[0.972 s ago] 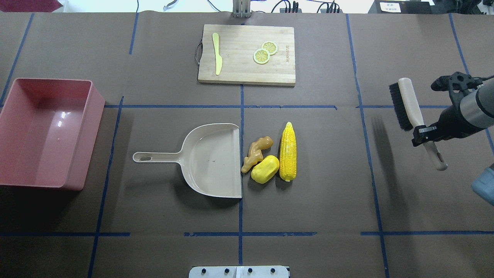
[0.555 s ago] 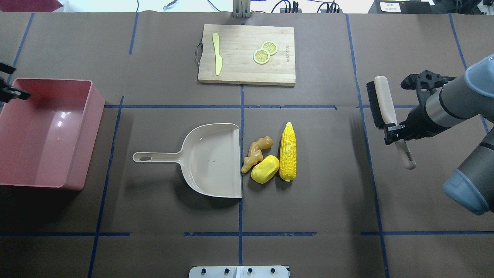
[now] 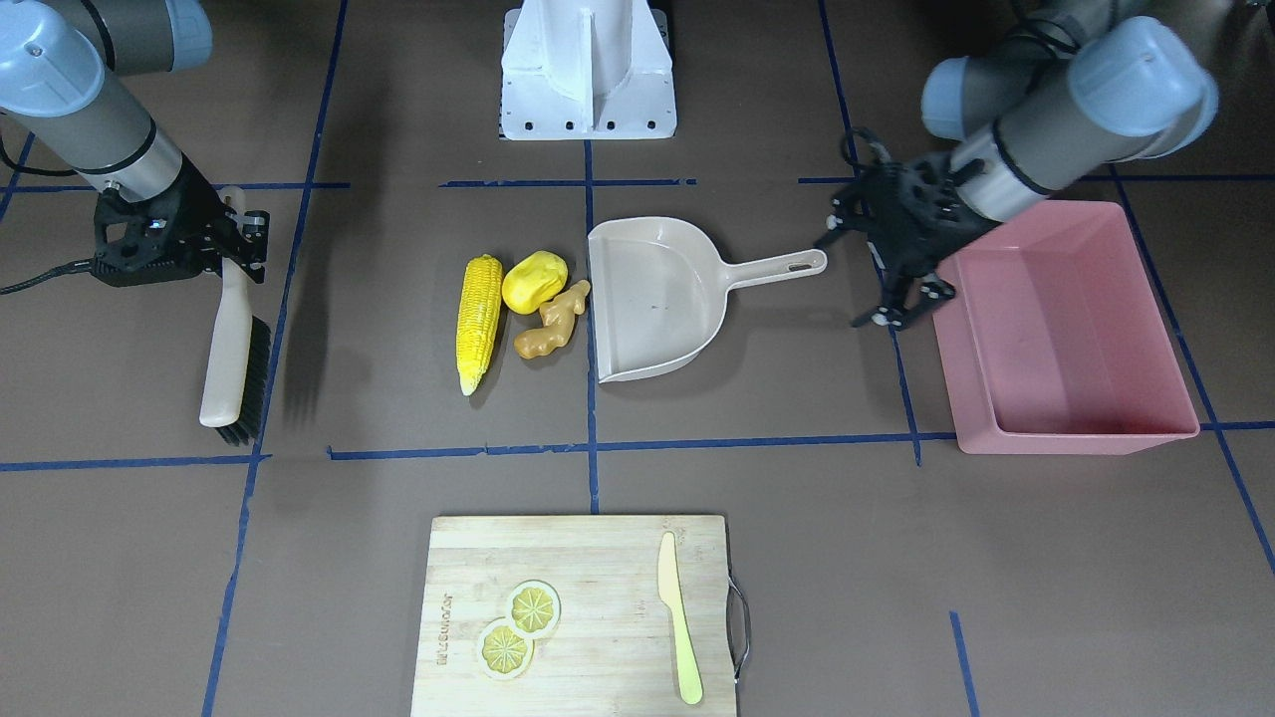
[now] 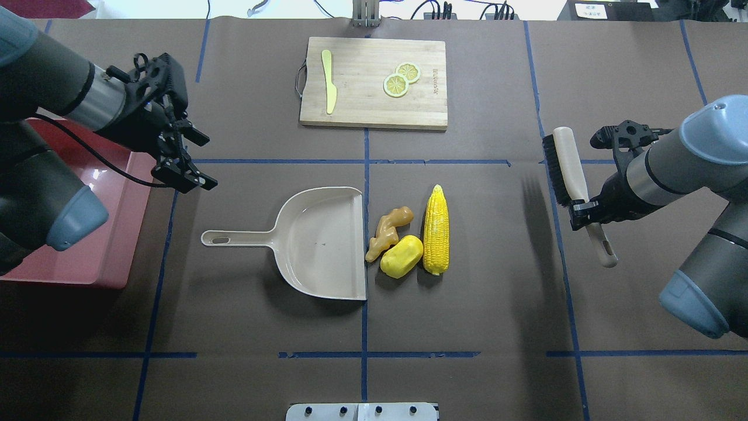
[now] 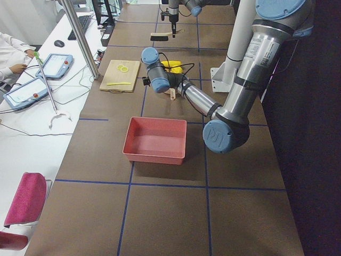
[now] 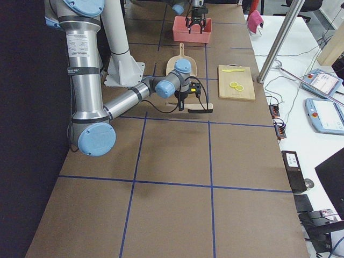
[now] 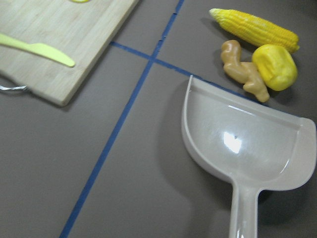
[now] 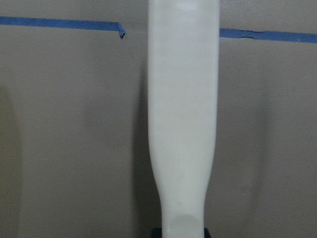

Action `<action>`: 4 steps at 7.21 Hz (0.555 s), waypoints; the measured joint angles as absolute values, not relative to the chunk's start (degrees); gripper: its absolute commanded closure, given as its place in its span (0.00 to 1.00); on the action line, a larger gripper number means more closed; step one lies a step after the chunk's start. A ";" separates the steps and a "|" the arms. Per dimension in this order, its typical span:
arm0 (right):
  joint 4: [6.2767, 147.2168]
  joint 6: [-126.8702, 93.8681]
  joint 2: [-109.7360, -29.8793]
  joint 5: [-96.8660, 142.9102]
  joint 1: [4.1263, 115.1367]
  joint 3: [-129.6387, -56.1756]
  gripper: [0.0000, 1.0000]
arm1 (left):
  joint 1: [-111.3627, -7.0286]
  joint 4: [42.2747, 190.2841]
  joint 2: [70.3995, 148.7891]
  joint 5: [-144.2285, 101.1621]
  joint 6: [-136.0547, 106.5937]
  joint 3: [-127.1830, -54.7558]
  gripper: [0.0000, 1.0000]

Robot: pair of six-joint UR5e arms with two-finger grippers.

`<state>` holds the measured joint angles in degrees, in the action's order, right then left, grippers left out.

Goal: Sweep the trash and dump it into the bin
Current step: 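Lift the brush with the right gripper while the left gripper reaches toward the dustpan, then grasp the beige dustpan handle with the left gripper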

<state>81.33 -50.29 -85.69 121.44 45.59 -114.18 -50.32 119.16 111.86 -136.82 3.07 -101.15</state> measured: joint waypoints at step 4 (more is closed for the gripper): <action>81.34 -50.36 -85.62 121.47 44.97 -114.25 1.00 | -39.97 119.26 111.84 -126.27 9.13 -101.12 0.00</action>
<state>81.34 -50.36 -85.62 121.47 44.97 -114.25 -39.97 119.26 111.84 -126.27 9.13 -101.12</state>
